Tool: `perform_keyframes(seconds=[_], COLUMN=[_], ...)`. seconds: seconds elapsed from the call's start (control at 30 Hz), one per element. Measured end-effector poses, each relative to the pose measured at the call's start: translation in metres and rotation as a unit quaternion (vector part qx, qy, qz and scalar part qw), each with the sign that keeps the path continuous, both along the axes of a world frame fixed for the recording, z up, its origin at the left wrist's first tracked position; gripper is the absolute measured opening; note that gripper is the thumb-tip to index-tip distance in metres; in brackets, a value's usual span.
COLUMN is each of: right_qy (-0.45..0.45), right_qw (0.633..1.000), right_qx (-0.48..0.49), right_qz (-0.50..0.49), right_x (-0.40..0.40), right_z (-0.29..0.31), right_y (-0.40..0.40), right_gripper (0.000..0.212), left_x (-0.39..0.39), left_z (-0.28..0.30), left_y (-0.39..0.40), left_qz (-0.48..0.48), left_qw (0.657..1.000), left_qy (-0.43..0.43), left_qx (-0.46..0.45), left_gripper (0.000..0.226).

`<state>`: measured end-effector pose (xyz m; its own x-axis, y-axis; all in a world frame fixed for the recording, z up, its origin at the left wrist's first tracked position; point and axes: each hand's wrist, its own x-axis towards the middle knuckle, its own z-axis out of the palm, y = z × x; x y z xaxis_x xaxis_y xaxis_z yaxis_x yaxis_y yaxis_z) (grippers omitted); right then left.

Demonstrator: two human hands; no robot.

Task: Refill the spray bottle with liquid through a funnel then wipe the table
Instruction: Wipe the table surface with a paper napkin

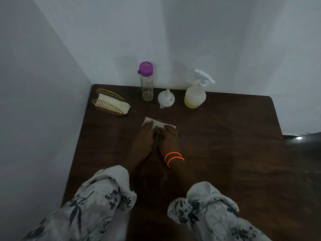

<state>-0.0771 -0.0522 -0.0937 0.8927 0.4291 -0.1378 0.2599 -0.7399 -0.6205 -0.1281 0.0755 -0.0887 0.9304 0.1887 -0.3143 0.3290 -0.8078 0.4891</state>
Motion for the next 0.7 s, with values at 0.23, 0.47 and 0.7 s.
perform_keyframes(seconds=[0.23,0.47,0.7], right_qy=[0.03,-0.039,0.02], right_qw=[0.995,0.993,0.999], right_qx=[0.022,-0.021,0.043], right_qz=[0.092,0.108,-0.015], right_x=[-0.095,-0.173,-0.174], right_z=[0.003,0.011,0.014], right_y=[-0.034,-0.106,-0.123], right_gripper=[0.048,0.041,0.034], left_x=[-0.123,-0.214,-0.201], left_z=[-0.028,-0.028,-0.004], left_y=[-0.028,-0.114,-0.171], left_qz=[0.034,0.058,0.188], left_qw=[0.999,0.995,0.962], left_qy=[-0.036,-0.04,-0.073], left_qx=[0.014,-0.07,-0.186], left_gripper=[0.054,0.059,0.042])
